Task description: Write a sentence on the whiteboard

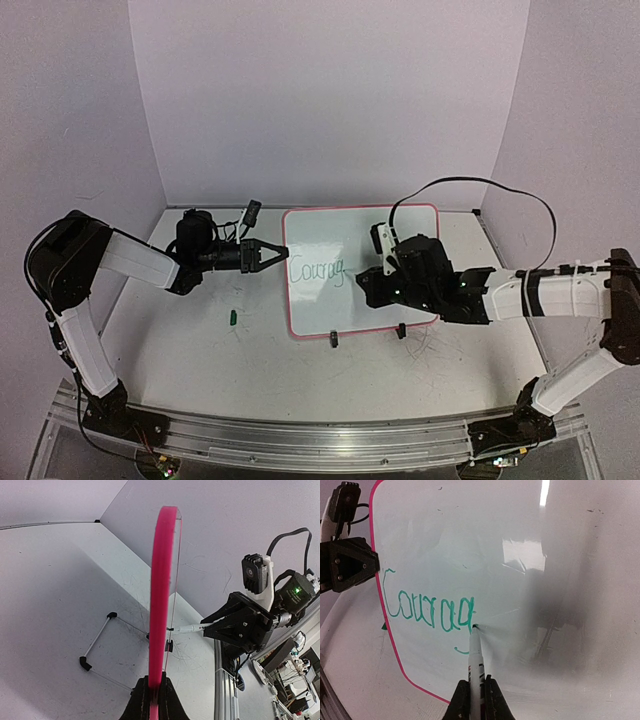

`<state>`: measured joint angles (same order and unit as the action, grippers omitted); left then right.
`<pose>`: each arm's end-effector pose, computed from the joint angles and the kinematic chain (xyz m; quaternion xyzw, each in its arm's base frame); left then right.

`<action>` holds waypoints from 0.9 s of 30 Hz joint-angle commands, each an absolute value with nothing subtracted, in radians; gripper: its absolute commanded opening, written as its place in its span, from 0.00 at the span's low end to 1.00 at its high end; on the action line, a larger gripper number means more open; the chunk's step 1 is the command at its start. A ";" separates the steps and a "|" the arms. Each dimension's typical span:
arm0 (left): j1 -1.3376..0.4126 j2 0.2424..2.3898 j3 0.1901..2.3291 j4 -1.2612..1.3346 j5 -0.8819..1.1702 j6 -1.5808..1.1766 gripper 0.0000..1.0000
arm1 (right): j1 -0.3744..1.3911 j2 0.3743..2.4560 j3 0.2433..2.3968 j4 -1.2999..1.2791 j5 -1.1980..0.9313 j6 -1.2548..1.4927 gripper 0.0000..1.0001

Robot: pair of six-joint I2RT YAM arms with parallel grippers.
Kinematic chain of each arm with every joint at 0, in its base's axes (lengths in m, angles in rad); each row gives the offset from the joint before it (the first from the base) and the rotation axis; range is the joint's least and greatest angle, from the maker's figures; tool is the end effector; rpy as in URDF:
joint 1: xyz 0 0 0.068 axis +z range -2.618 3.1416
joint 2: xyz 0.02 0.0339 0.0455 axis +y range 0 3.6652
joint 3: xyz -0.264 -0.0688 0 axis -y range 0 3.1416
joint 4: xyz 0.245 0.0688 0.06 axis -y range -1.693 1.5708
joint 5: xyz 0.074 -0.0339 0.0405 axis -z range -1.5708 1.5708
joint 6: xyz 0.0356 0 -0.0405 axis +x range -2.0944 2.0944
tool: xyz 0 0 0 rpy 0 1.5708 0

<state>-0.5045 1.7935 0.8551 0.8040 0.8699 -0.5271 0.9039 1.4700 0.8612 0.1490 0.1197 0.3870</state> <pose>0.3087 -0.2015 0.1958 0.2695 0.6860 -0.5703 0.3626 0.2054 0.2541 0.2367 -0.1863 0.8280 0.2761 0.4511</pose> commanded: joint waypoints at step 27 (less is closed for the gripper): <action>-0.522 1.750 0.867 0.823 0.914 -0.531 0.00 | 0.878 1.479 0.904 0.151 0.207 0.382 0.00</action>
